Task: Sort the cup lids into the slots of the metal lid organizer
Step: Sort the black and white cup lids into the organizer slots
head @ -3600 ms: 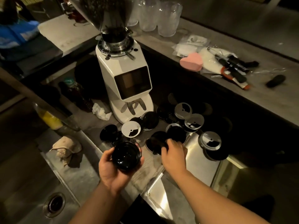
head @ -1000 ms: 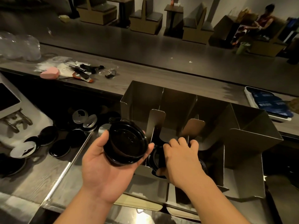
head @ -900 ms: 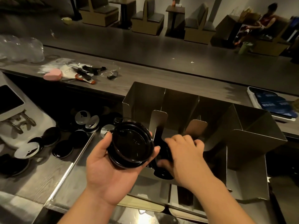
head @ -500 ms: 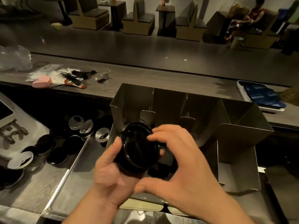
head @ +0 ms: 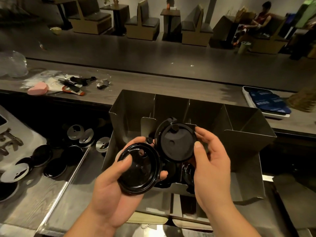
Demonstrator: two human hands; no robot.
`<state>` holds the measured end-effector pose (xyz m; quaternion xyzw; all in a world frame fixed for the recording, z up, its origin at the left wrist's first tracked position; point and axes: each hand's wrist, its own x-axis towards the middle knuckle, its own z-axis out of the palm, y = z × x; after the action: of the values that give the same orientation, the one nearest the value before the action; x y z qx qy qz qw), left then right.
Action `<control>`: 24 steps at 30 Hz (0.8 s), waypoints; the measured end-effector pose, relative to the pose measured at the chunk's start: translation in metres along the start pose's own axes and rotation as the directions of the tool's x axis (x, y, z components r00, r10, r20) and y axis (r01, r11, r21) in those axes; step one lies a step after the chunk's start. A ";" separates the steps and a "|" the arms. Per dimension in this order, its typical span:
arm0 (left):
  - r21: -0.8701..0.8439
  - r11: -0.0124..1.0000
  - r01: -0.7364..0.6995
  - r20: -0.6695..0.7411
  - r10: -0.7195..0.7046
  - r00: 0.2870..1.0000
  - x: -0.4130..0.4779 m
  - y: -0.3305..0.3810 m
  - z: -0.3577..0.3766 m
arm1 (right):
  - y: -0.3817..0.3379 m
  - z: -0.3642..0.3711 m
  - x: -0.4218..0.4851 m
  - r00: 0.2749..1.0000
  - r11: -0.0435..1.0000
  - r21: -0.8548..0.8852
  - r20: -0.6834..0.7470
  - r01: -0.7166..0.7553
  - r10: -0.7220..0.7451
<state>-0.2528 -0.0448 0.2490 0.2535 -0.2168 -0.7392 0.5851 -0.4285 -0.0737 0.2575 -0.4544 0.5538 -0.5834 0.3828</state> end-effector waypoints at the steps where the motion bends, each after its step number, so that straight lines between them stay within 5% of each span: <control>1: 0.002 1.000 0.009 -0.005 -0.009 1.000 -0.002 0.000 0.002 | 0.001 0.001 0.000 1.000 0.999 -0.043 -0.011 0.010 -0.011; 7: -0.174 0.984 0.038 0.180 -0.006 0.984 -0.006 0.001 -0.008 | 0.005 0.004 0.001 1.000 0.996 -0.090 -0.009 -0.014 0.013; 11: -0.033 0.999 -0.015 0.038 0.016 0.999 -0.012 0.005 -0.003 | 0.000 0.003 -0.005 0.985 0.994 -0.106 0.173 -0.009 0.027; 15: -0.041 0.999 -0.006 0.094 0.009 0.996 -0.016 0.011 -0.009 | 0.003 0.011 -0.006 0.952 0.965 -0.261 0.297 0.007 0.073; 19: -0.097 0.993 0.061 0.204 -0.040 0.978 -0.018 0.023 -0.027 | 0.002 0.018 -0.004 0.912 0.973 -0.228 0.391 -0.038 0.127; 24: -0.104 0.994 0.023 -0.004 -0.024 1.000 -0.003 0.042 -0.034 | -0.013 0.011 0.003 0.975 0.980 -0.197 0.215 -0.004 0.048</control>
<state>-0.1988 -0.0516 0.2487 0.2269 -0.1735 -0.7558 0.5893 -0.4183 -0.0786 0.2701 -0.5438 0.5687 -0.4676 0.4026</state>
